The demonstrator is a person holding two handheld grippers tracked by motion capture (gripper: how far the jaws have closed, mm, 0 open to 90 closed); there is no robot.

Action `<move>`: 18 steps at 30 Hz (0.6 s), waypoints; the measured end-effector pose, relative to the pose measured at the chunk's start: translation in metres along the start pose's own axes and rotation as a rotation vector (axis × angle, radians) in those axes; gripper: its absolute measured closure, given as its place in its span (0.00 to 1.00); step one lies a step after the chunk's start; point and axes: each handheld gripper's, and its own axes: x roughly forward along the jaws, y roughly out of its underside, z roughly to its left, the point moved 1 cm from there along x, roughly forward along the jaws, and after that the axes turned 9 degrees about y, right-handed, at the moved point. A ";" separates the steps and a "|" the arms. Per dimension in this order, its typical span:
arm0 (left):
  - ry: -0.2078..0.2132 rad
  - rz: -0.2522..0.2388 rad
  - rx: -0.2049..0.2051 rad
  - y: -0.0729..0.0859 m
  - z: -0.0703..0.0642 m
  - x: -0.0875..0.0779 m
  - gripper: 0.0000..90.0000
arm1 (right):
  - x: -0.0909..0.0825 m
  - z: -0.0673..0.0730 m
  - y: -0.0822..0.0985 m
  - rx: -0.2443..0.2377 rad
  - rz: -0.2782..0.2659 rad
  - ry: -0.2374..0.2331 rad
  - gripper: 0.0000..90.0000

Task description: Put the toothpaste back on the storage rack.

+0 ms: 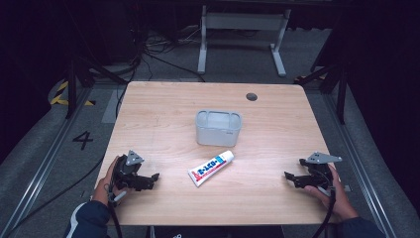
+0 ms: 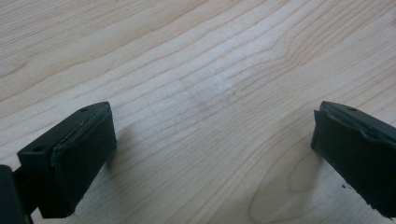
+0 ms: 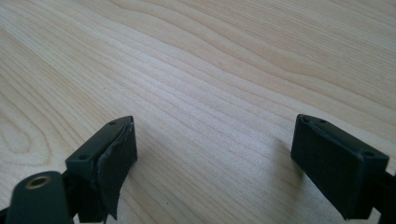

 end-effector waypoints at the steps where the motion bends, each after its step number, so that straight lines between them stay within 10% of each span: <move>1: 0.006 0.000 0.005 0.000 0.001 0.000 0.00 | 0.000 0.000 0.000 -0.002 -0.002 -0.001 0.16; 18: 0.053 0.012 0.069 0.005 0.004 -0.005 0.00 | -0.002 0.004 -0.012 -0.118 0.065 -0.079 0.25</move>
